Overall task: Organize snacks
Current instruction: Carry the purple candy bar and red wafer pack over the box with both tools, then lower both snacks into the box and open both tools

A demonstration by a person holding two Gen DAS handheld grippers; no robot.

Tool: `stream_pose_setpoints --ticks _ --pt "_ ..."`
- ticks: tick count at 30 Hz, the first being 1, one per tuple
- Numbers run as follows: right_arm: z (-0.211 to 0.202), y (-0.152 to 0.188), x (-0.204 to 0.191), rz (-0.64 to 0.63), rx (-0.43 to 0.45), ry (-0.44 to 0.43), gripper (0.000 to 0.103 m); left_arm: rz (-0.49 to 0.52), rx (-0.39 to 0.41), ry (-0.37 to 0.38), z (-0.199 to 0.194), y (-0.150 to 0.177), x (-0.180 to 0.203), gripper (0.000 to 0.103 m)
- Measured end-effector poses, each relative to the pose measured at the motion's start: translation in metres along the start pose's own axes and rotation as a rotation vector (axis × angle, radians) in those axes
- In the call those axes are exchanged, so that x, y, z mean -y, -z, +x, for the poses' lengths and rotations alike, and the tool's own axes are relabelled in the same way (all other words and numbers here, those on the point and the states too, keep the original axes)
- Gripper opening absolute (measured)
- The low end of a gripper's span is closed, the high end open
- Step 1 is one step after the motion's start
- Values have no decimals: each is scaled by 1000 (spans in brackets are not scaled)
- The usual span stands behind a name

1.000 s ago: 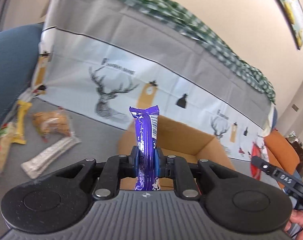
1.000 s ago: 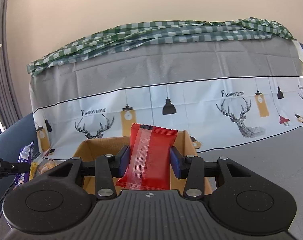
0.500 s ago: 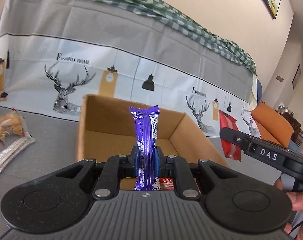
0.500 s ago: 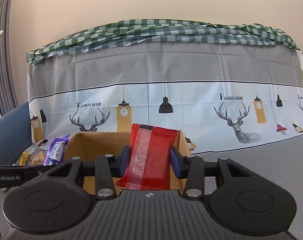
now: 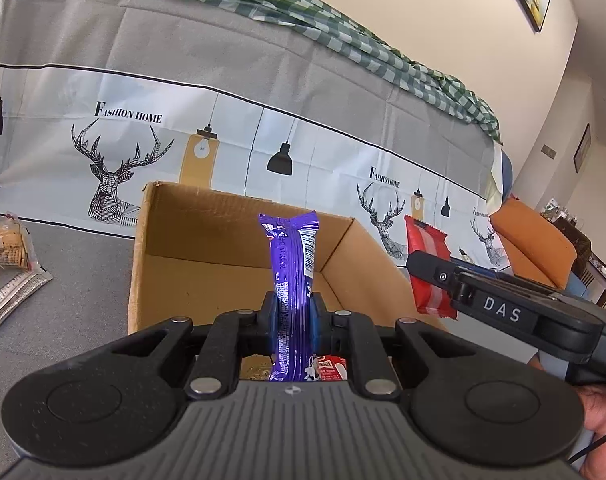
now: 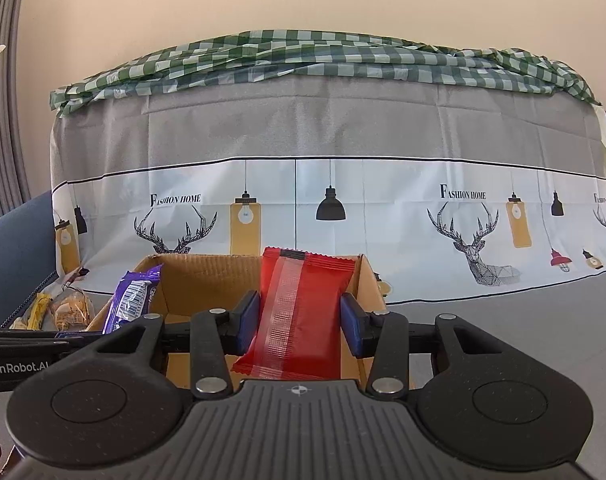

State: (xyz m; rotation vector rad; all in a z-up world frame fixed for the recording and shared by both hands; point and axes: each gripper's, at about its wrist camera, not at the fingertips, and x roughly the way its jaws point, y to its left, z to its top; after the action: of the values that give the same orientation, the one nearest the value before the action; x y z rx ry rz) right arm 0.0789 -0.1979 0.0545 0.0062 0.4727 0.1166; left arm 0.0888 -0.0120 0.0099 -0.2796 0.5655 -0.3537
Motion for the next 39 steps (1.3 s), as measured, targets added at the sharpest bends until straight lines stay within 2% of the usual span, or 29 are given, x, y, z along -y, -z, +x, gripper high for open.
stream_pose_setpoints --ticks 39 --pt "1 2 -10 -51 14 -1 45 -11 15 14 -5 -3 1 16"
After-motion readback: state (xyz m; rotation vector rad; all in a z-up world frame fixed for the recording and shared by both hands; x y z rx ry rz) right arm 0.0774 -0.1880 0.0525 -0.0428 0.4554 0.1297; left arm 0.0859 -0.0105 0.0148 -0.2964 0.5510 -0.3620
